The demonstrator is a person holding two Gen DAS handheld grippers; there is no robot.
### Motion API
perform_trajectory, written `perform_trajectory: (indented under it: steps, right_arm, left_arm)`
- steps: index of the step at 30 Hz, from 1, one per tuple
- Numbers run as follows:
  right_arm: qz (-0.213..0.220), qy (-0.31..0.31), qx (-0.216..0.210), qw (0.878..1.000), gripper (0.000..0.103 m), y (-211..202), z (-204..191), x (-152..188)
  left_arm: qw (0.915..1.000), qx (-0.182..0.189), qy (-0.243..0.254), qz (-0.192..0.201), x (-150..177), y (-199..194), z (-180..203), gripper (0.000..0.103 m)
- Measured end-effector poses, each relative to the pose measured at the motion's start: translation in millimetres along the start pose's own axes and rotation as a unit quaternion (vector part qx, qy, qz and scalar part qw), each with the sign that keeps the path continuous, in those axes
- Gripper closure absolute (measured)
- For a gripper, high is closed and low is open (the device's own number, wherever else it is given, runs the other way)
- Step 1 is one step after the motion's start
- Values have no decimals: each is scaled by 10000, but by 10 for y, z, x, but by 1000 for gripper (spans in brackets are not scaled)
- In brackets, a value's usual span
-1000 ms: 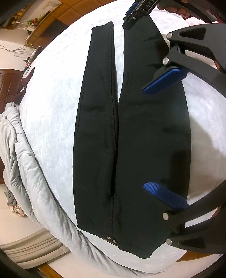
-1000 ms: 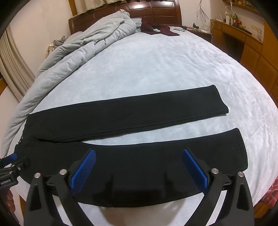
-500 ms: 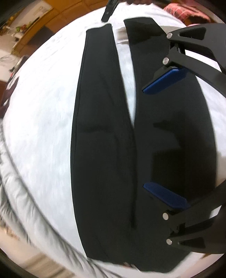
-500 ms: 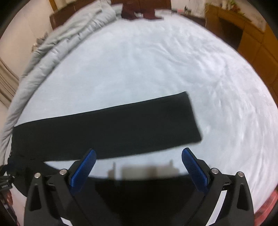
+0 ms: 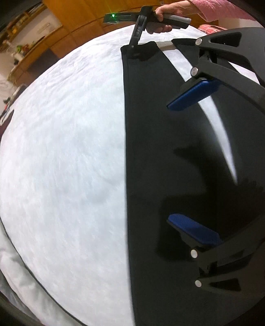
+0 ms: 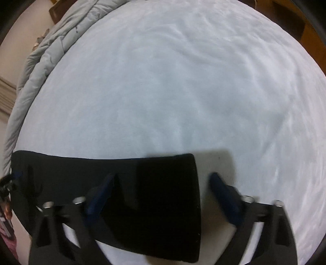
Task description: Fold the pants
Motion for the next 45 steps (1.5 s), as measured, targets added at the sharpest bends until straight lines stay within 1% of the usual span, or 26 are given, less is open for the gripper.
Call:
perform_trajectory:
  steps: [1, 2, 3, 4, 6, 7, 10, 12, 15, 16, 19, 22, 25, 27, 28, 30, 31, 32, 33, 34, 36, 38, 39, 41, 43, 45]
  right_arm:
    - [17, -147, -12, 9999, 51, -28, -3, -18]
    - [47, -274, -42, 9996, 72, -69, -22, -20]
    - [92, -389, -52, 9992, 83, -110, -18, -46]
    - [171, -423, -220, 9987, 95, -192, -10, -74]
    - [338, -398, -605, 9968, 96, -339, -23, -88]
    - [424, -482, -794, 9948, 96, -441, -56, -101]
    - [654, -727, -1196, 9880, 96, -687, -153, -146]
    - [774, -898, -1360, 9836, 97, -841, -200, -182]
    - [839, -1015, -1403, 9813, 97, -967, -232, -185]
    - [856, -1006, -1400, 9813, 97, -980, -220, -205]
    - [912, -929, -1438, 9810, 97, -969, -189, -208]
    - [966, -844, -1509, 9802, 97, -982, -138, -155]
    - [990, -754, -1527, 9804, 97, -954, -94, -168]
    - [1001, -705, -1528, 9806, 97, -940, -59, -141]
    - [1013, -685, -1540, 9805, 97, -941, -56, -140]
    - [1058, -647, -1566, 9799, 97, -954, -67, -140]
    - [1087, -643, -1569, 9795, 97, -961, -77, -133]
    - [1117, -643, -1560, 9793, 97, -968, -86, -125]
    - [1144, -634, -1555, 9791, 97, -976, -93, -118]
    - [1198, -623, -1525, 9790, 97, -991, -97, -110]
    - [1281, -581, -1495, 9787, 97, -1026, -93, -96]
    - [1382, -597, -1403, 9786, 97, -1073, -90, -61]
    - [1427, -631, -1349, 9785, 97, -1095, -90, -41]
    - [1543, -712, -1251, 9775, 97, -1158, -99, 33]
    - [1663, -768, -1195, 9758, 97, -1230, -113, 116]
    - [1774, -890, -1089, 9740, 97, -1311, -142, 241]
  left_arm:
    - [10000, 24, 80, 19, -9, 18, 48, 3]
    - [9998, 27, 201, 47, -18, 51, 108, 3]
    - [9995, 6, 323, 67, -45, 105, 137, 3]
    - [9989, -7, 464, 81, -104, 208, 172, 3]
    - [9979, 36, 643, 77, -131, 309, 228, 3]
    - [9976, 92, 683, 66, -157, 350, 248, 3]
    - [9954, 356, 891, 13, -238, 526, 353, 3]
    - [9931, 521, 1048, 23, -273, 604, 401, 3]
    - [9878, 882, 1284, -27, -330, 726, 569, 3]
    - [9856, 1057, 1314, -102, -345, 767, 615, 3]
    - [9805, 1404, 1340, -299, -357, 876, 722, 3]
    - [9779, 1465, 1439, -392, -334, 946, 757, 3]
    - [9752, 1427, 1573, -623, -262, 1054, 788, 3]
    - [9731, 1461, 1616, -754, -208, 1092, 804, 6]
    - [9720, 1478, 1653, -782, -181, 1092, 805, 11]
    - [9702, 1418, 1785, -824, -143, 1077, 791, 48]
    - [9694, 1406, 1833, -831, -130, 1063, 791, 56]
    - [9680, 1504, 1805, -880, -111, 1032, 794, 80]
    - [9676, 1574, 1748, -919, -108, 1004, 800, 89]
    - [9694, 1531, 1747, -794, -111, 939, 812, 91]
    - [9698, 1403, 1903, -598, -97, 821, 829, 98]
    - [9718, 1206, 2009, -259, -71, 595, 895, 99]
    - [9722, 1161, 2030, -139, -61, 508, 922, 99]
    - [9739, 1062, 1998, 179, -1, 217, 943, 99]
    - [9726, 981, 2068, 397, 133, -49, 992, 99]
    - [9699, 911, 2196, 519, 266, -197, 1118, 98]
Point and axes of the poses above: each gripper's, at about its wrist camera, not at the fingertips, and y roughly the way its jaws point, z to its right, x to its underside, the point moved 5 cm from there along y, roughly the way its jaws point, and after that the axes turned 14 degrees about z, right-handed, at the moved point
